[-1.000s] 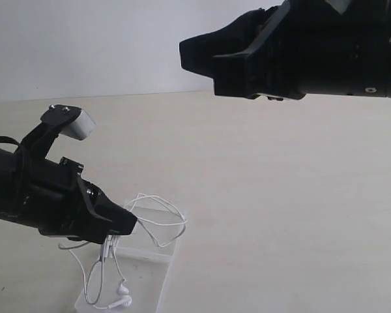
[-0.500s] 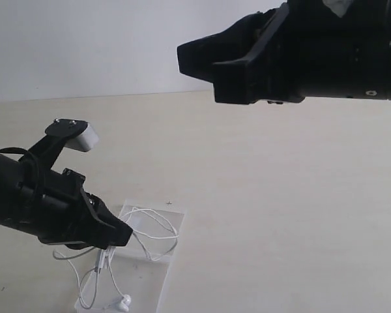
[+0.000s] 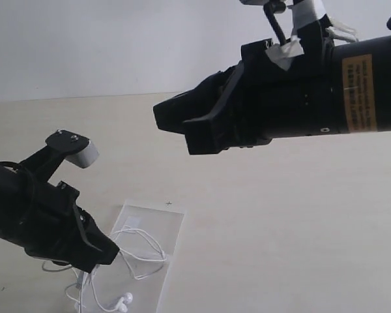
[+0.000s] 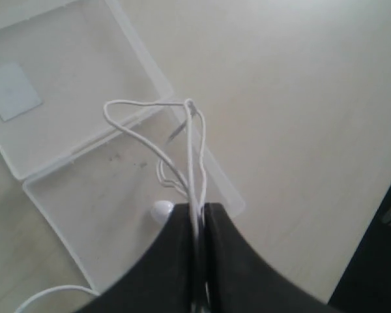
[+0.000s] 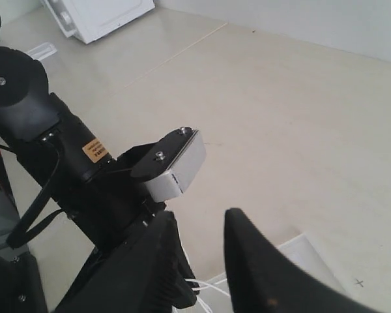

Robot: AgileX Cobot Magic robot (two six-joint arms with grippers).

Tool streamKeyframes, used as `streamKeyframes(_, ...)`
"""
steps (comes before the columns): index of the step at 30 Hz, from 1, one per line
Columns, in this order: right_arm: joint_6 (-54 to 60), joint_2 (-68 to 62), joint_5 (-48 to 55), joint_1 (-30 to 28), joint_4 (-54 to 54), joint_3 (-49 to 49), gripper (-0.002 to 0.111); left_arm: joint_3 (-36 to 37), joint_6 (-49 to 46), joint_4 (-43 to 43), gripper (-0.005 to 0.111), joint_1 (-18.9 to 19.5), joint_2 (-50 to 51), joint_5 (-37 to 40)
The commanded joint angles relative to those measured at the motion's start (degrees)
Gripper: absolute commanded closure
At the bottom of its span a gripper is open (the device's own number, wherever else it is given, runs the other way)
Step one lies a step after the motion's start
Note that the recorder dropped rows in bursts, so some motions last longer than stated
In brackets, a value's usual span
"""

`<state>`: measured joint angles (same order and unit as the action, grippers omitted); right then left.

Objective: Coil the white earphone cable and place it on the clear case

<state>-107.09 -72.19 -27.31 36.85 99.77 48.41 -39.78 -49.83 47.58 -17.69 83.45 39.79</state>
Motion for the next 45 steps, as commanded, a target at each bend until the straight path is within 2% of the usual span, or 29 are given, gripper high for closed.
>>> streamKeyframes(1, 0.0, -0.7, -0.6, -0.2, 0.2, -0.1, 0.082, 0.2, 1.0, -1.2, 0.107, -0.3, 0.0, 0.5)
streamKeyframes(19, -0.4, -0.7, -0.6, -0.2, 0.2, -0.1, 0.082, 0.2, 0.8, -4.5, 0.107, -0.3, 0.3, 2.4)
streamKeyframes(26, -0.8, -0.7, -0.6, -0.2, 0.2, -0.1, 0.082, 0.2, 0.5, -1.7, 0.107, -0.4, 3.2, 2.3)
streamKeyframes(32, -0.9, -0.7, -0.7, -0.2, 0.2, -0.1, 0.082, 0.2, -0.5, -1.9, 0.107, -2.9, 4.3, -1.2)
streamKeyframes(45, -1.0, -0.7, -1.5, -0.2, 0.2, -0.1, 0.082, 0.2, -0.5, -1.7, 0.107, -2.9, 5.0, -6.5)
